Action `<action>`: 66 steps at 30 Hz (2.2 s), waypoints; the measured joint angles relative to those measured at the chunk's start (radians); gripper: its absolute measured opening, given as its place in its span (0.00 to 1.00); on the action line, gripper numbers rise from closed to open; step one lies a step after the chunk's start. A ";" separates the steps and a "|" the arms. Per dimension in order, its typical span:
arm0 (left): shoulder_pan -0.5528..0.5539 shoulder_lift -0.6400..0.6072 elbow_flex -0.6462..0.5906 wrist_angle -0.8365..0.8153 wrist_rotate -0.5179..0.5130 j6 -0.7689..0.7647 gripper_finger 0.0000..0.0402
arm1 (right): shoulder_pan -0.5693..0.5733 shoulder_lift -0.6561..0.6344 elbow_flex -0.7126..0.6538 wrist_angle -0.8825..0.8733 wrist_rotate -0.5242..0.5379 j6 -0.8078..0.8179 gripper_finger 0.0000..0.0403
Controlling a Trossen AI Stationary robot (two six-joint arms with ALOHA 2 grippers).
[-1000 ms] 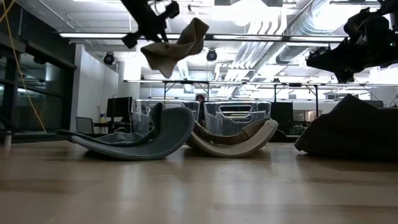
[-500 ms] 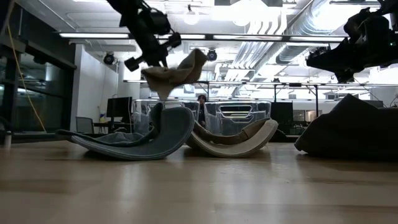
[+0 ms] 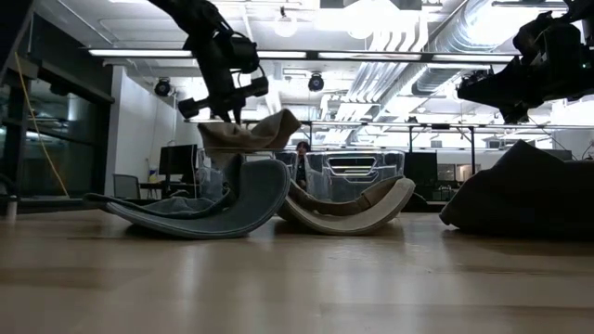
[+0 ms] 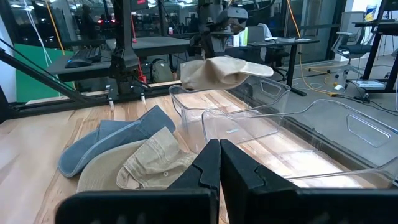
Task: Pick & Place hat
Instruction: Put the left brown cap into the left transparent bin
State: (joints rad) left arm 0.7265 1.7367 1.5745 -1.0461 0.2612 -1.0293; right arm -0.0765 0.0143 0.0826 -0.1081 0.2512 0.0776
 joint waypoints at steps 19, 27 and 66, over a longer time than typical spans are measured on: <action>-0.029 0.080 -0.002 0.004 -0.033 -0.006 0.00 | 0.000 0.000 0.000 0.000 0.000 0.000 0.00; -0.062 0.128 0.000 0.003 -0.103 0.004 0.00 | 0.000 0.000 0.000 0.000 0.000 0.000 0.00; -0.100 0.126 0.000 -0.019 -0.253 0.041 0.17 | 0.000 0.000 0.000 0.000 0.000 0.000 0.00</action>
State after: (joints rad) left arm 0.6266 1.8629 1.5745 -1.0647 0.0080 -0.9886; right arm -0.0766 0.0143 0.0826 -0.1080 0.2516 0.0778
